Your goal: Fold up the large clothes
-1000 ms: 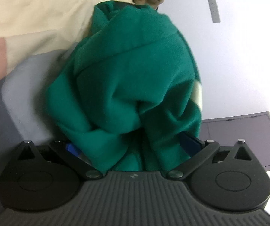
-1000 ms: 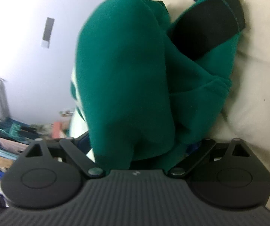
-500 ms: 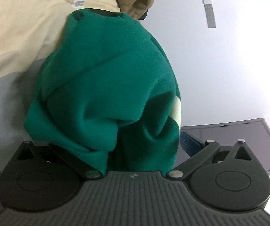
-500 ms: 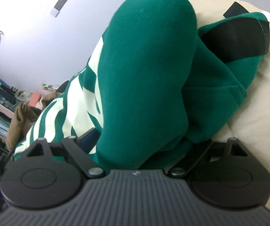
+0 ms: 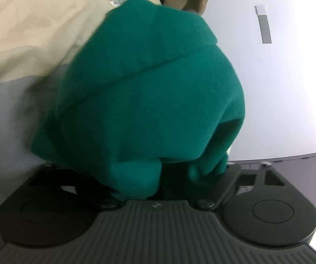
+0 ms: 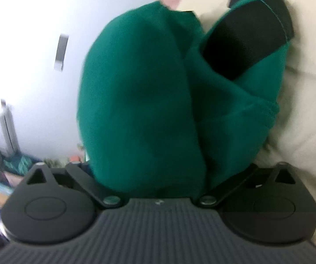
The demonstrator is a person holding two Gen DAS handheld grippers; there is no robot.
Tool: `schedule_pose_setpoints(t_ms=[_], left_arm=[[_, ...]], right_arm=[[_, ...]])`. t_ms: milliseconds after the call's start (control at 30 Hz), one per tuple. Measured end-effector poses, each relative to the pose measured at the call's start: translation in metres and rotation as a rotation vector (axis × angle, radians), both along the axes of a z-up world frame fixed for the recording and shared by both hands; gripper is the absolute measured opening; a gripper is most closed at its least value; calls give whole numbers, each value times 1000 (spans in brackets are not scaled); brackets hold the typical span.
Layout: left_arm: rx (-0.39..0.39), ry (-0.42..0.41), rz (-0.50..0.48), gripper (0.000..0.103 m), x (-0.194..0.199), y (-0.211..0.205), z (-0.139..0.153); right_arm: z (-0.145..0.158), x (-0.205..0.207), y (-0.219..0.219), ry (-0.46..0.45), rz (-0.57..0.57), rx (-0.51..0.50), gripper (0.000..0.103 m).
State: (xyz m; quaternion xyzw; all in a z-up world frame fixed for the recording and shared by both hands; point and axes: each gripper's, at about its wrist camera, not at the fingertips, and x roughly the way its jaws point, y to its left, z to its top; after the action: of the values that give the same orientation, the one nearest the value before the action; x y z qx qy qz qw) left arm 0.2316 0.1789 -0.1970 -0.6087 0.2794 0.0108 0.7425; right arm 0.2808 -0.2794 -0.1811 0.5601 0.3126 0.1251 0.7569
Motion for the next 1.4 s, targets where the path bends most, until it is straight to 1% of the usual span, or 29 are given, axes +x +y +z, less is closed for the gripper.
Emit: schedule_pose_setpoints(t_ms=[33, 67, 167, 233, 267, 300, 333, 367, 433, 533, 567, 600, 667, 700, 767, 900, 933, 967, 1000, 1100, 1200, 1300, 1400], left_arm=[[18, 1, -1, 75, -3, -4, 8], [34, -1, 1, 71, -4, -5, 9], [88, -22, -7, 64, -6, -9, 14], [134, -41, -28, 61, -9, -12, 20], [144, -48, -35, 59, -3, -13, 24], [151, -55, -44, 59, -3, -13, 27], [158, -62, -52, 58, 2, -12, 26], [167, -71, -63, 57, 1, -13, 28], [196, -89, -83, 55, 1, -10, 35], [219, -108, -98, 52, -3, -10, 41], [216, -119, -105, 51, -8, -9, 42], [216, -125, -110, 50, 1, -6, 43], [222, -137, -129, 47, -6, -5, 49], [226, -141, -140, 47, -22, -2, 48], [231, -150, -162, 47, -31, -6, 53], [190, -173, -184, 46, -39, -13, 56], [185, -183, -189, 46, -40, -16, 58], [182, -194, -195, 46, -44, -23, 58], [178, -203, -201, 46, -45, -28, 61], [153, -234, -228, 46, -43, -48, 67], [151, -272, -279, 46, -34, -78, 77], [153, -292, -343, 46, -13, -119, 83], [130, -321, -400, 46, 13, -164, 88]], right_arm=[[-1, 4, 1, 7, -9, -1, 103], [1, 8, 5, 8, -7, -32, 103], [6, 16, 15, -17, -12, -113, 103], [9, 23, 20, -38, 17, -158, 102], [11, 24, 19, -55, 36, -179, 97], [12, 25, 17, -68, 55, -196, 86], [14, 25, 15, -78, 70, -202, 78], [15, 27, 15, -85, 82, -209, 74], [24, 24, 12, -104, 109, -239, 63], [39, 15, 8, -143, 148, -310, 54], [45, 12, 9, -157, 162, -331, 54], [48, 9, 9, -168, 172, -341, 52], [56, 1, 7, -191, 191, -353, 51], [60, -3, 7, -200, 200, -361, 51], [68, -11, 4, -214, 214, -385, 50], [83, -23, -7, -240, 228, -417, 49], [90, -15, -11, -244, 227, -421, 49], [96, -19, -17, -253, 227, -429, 49], [96, -29, -19, -263, 228, -437, 49], [114, -40, -39, -302, 215, -458, 47], [131, -53, -69, -346, 193, -500, 46], [140, -57, -100, -358, 155, -535, 46], [146, -59, -136, -368, 87, -559, 45]])
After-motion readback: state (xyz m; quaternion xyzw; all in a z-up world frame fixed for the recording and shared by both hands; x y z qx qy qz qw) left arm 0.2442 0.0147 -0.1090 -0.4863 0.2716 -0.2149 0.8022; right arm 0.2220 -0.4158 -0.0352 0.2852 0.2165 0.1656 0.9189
